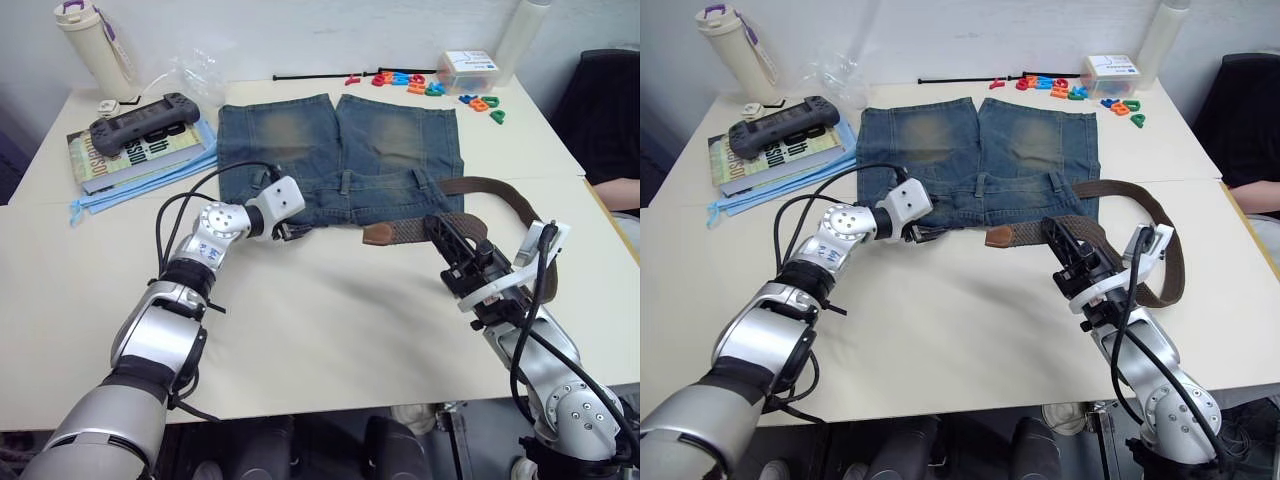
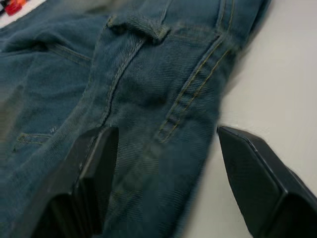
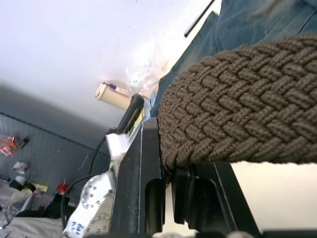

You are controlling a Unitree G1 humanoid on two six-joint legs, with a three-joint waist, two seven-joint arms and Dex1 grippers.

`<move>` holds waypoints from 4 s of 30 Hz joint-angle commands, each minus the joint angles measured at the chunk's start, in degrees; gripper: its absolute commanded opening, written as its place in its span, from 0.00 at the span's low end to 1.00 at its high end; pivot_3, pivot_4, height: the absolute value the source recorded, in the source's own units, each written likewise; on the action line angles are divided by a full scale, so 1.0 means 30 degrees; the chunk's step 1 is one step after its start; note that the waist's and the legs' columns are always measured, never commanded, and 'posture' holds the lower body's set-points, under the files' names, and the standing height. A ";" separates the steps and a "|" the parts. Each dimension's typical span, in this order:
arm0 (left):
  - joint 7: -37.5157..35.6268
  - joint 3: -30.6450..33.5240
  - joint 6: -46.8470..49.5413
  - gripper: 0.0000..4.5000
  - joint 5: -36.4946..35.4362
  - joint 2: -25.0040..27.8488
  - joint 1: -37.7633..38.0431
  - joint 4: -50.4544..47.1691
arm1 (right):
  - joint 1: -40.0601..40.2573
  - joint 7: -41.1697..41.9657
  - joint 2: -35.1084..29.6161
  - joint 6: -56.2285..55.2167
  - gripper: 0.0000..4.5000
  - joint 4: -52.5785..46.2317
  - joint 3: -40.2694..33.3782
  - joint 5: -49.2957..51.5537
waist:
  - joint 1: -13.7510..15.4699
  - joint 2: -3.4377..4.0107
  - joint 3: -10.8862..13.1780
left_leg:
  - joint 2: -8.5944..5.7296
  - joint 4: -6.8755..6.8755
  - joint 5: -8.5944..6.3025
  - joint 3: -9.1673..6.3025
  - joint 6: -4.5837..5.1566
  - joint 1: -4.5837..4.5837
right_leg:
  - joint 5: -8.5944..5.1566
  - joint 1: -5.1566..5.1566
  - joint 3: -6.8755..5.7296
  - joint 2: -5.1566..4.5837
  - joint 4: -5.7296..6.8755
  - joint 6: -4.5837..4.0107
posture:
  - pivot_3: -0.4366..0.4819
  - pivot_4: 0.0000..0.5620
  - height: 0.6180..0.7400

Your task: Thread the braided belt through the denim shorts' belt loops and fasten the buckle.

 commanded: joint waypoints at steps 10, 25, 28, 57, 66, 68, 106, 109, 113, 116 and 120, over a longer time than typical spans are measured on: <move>0.3232 -0.0800 0.0370 0.40 0.3697 -0.0997 -0.1321 0.3602 | 0.0154 -0.0564 0.0107 -0.0902 0.00 -0.1639 -0.0161 -0.0037 | 0.0057 -0.0095 -0.0057 | 0.0015 0.0112 -0.0008 -0.0050 0.0013 0.0020 | 0.0036 0.0043 -0.0026 -0.0018 0.0101 -0.0013 | 0.48 0.27 0.70; -0.0358 0.0976 -0.1378 0.01 0.2464 -0.0520 0.0460 0.1629 | -0.0056 -0.0426 0.0164 -0.1217 0.00 -0.1462 -0.0002 -0.0153 | -0.0147 -0.0096 -0.0064 | 0.0022 0.0118 -0.0008 -0.0039 0.0012 0.0028 | 0.0037 0.0030 -0.0012 -0.0015 0.0116 -0.0014 | 0.48 0.27 0.70; -0.3104 0.1608 -0.1098 0.01 0.0943 0.0113 0.2538 -0.2174 | -0.0105 -0.0378 0.0130 -0.1501 0.00 -0.1614 -0.0293 -0.0149 | -0.0285 -0.0094 -0.0065 | 0.0027 0.0109 -0.0014 -0.0021 0.0004 0.0026 | 0.0037 0.0014 -0.0027 -0.0016 0.0094 -0.0015 | 0.48 0.27 0.70; -0.3714 0.7622 1.3551 0.19 -0.5495 0.6820 2.2764 -2.9357 | 0.0412 -0.0377 -0.4658 0.0746 0.00 0.0045 -0.1962 0.2036 | -0.0371 -0.0011 -0.0053 | 0.0105 0.0117 -0.0072 -0.0010 -0.0047 0.0062 | 0.0011 0.0032 -0.0015 0.0030 0.0092 -0.0064 | 0.48 0.27 0.70; -0.4599 1.0476 1.8110 0.83 -1.4871 0.5353 2.1775 -3.2269 | -0.1093 0.1032 -0.8080 0.3864 0.00 0.3754 -0.1889 0.1857 | -0.0139 0.0005 -0.0056 | 0.0127 0.0152 -0.0074 -0.0016 -0.0048 0.0047 | 0.0017 0.0037 -0.0029 0.0041 0.0095 -0.0075 | 0.48 0.27 0.70; -0.4997 1.0718 1.9261 0.83 -1.6761 0.5577 2.1977 -3.2970 | -0.1921 0.1364 -0.8230 0.4477 0.00 0.4745 -0.1462 0.1414 | -0.0144 0.0005 -0.0057 | 0.0132 0.0192 -0.0080 -0.0018 -0.0046 0.0035 | 0.0017 0.0042 -0.0026 0.0044 0.0088 -0.0074 | 0.48 0.27 0.70; -0.0967 0.4780 1.5251 0.83 -1.0977 0.3816 1.7486 -3.1239 | -0.5613 0.2045 -0.0732 0.9440 0.00 1.0811 -0.1419 -0.1669 | 0.0004 0.0008 -0.0056 | 0.0138 0.0247 -0.0104 -0.0007 -0.0046 0.0017 | 0.0021 0.0053 -0.0032 0.0085 0.0092 -0.0075 | 0.48 0.27 0.70; -0.0705 0.3212 1.3278 0.83 -0.8245 0.3537 1.6385 -2.9984 | -0.5727 0.0373 0.0047 0.9338 0.00 1.1380 -0.2052 0.0291 | 0.0005 0.0008 -0.0056 | 0.0141 0.0247 -0.0104 -0.0002 -0.0047 0.0015 | 0.0024 0.0052 -0.0031 0.0090 0.0092 -0.0078 | 0.48 0.27 0.70; -0.0473 0.1529 0.9916 0.83 -0.4802 0.3378 1.5393 -2.7875 | -0.5827 -0.1334 0.0538 0.9289 0.00 1.1954 -0.2292 0.2419 | -0.0048 0.0011 -0.0056 | 0.0148 0.0243 -0.0105 0.0009 -0.0048 0.0015 | 0.0023 0.0042 -0.0028 0.0096 0.0094 -0.0078 | 0.48 0.27 0.70; 0.0880 0.0310 0.7012 0.83 -0.1701 0.2865 1.4748 -2.5955 | -0.5660 -0.2088 0.0672 0.9224 0.00 1.2258 -0.2203 0.3595 | -0.0033 0.0015 -0.0053 | 0.0152 0.0238 -0.0105 0.0015 -0.0047 0.0012 | 0.0023 0.0033 -0.0023 0.0095 0.0092 -0.0078 | 0.48 0.27 0.70; 0.2718 -0.0531 0.3072 0.83 0.1356 0.2170 1.4265 -2.3673 | -0.5669 -0.2854 0.0855 0.8834 0.00 1.2302 -0.2123 0.4617 | -0.0025 0.0016 -0.0052 | 0.0153 0.0238 -0.0107 0.0020 -0.0044 0.0010 | 0.0024 0.0031 -0.0020 0.0089 0.0096 -0.0078 | 0.48 0.27 0.70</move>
